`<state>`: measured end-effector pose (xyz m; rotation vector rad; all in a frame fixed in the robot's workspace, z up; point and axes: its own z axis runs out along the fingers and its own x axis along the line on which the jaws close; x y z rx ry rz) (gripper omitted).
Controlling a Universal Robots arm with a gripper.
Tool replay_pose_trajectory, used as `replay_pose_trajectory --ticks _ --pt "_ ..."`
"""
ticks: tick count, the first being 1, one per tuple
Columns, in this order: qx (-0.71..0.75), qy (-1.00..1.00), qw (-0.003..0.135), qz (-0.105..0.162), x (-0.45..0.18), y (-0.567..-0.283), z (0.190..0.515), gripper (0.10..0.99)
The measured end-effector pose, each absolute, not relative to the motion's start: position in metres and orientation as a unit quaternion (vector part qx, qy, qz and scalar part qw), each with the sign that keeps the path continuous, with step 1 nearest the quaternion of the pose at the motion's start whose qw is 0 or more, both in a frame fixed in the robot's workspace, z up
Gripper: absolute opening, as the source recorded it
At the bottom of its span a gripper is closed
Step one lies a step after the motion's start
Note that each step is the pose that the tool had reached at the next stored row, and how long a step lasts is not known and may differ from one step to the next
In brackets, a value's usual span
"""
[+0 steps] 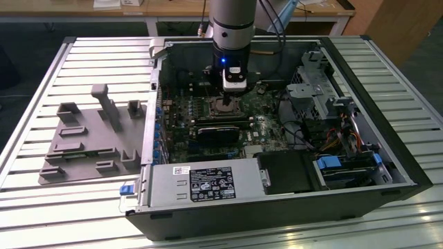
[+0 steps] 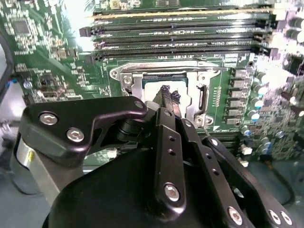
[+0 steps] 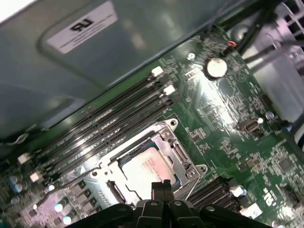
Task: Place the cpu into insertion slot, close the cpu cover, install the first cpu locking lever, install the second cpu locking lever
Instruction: 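Close the cpu cover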
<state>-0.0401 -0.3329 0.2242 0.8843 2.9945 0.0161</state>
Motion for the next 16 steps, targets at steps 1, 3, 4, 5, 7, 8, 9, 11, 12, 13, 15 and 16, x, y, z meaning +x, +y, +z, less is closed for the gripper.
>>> replay_pose_trajectory --ticks 1,3,4,5,7,8,9,11,12,13,15,16 --pt "0.275 0.962 0.010 0.005 -0.0401 -0.3329 0.2241 0.102" --pt "0.257 0.966 0.009 0.005 -0.0401 -0.3329 0.2241 0.102" --pt "0.249 0.968 0.009 0.006 -0.0401 -0.3329 0.2241 0.102" --pt "0.241 0.970 0.009 0.006 -0.0401 -0.3329 0.2241 0.102" --pt "0.225 0.974 0.009 0.006 -0.0401 -0.3329 0.2241 0.102" --pt "0.217 0.976 0.009 0.006 -0.0401 -0.3329 0.2241 0.102" --pt "0.209 0.978 0.009 0.006 -0.0401 -0.3329 0.2240 0.102" --pt "0.194 0.981 0.009 0.006 -0.0401 -0.3329 0.2240 0.102" --pt "0.187 0.982 0.009 0.006 -0.0401 -0.3329 0.2240 0.102" --pt "0.180 0.984 0.009 0.006 -0.0401 -0.3329 0.2240 0.102" --pt "0.169 0.986 0.009 0.006 -0.0401 -0.3329 0.2240 0.102" --pt "0.164 0.986 0.010 0.006 -0.0401 -0.3329 0.2239 0.102"
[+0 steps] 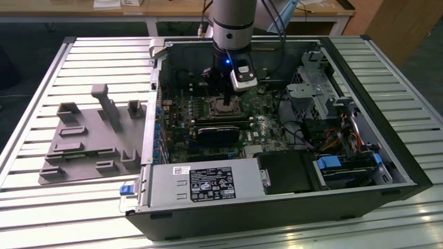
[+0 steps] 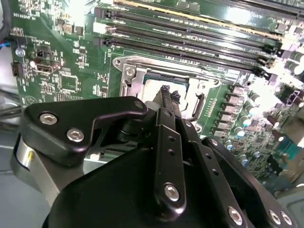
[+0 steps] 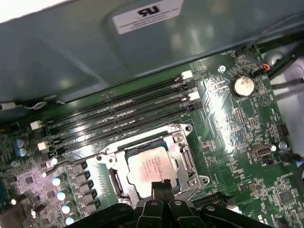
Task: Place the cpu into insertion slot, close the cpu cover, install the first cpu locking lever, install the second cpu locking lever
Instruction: 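Close the cpu cover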
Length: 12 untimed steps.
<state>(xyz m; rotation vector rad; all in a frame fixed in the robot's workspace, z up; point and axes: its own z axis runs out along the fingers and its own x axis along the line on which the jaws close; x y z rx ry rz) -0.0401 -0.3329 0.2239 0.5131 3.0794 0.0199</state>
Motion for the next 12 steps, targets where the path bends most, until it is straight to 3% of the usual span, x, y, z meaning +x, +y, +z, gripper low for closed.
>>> replay_pose_trajectory --ticks 12 --pt "0.094 0.995 0.018 0.009 -0.0401 -0.3329 0.2225 0.102"
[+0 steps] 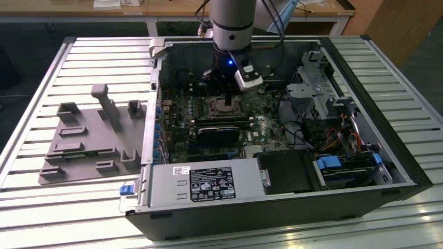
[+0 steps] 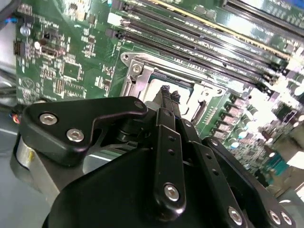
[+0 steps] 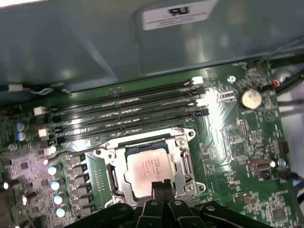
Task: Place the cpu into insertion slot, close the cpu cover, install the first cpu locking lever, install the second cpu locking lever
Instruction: 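Close the cpu cover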
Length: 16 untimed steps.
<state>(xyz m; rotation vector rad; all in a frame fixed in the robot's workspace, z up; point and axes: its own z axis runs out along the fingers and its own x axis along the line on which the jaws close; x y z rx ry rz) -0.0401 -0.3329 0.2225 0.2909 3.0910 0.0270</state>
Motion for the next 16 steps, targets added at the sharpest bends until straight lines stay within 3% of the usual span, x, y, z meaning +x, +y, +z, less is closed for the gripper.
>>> replay_pose_trajectory --ticks 16 --pt "0.077 0.997 0.019 0.005 -0.0449 -0.3302 0.2215 0.102"
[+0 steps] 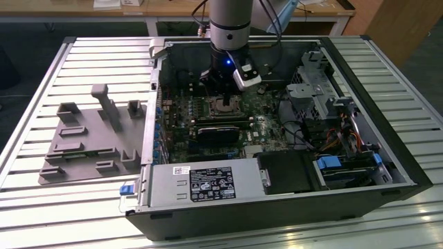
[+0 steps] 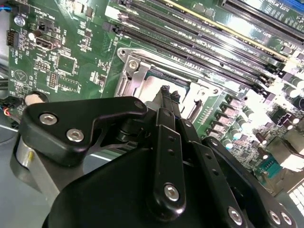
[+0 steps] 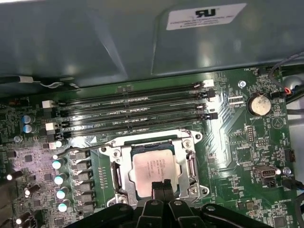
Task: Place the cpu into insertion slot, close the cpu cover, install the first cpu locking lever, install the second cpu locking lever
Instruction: 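Close the cpu cover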
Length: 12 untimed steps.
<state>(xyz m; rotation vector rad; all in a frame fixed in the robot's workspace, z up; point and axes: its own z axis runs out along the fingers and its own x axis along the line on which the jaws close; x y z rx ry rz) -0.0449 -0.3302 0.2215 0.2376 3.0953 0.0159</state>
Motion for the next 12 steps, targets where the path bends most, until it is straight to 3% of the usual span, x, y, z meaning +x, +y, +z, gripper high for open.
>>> replay_pose_trajectory --ticks 12 --pt "0.077 0.997 0.019 0.005 -0.0459 -0.3297 0.2272 0.102"
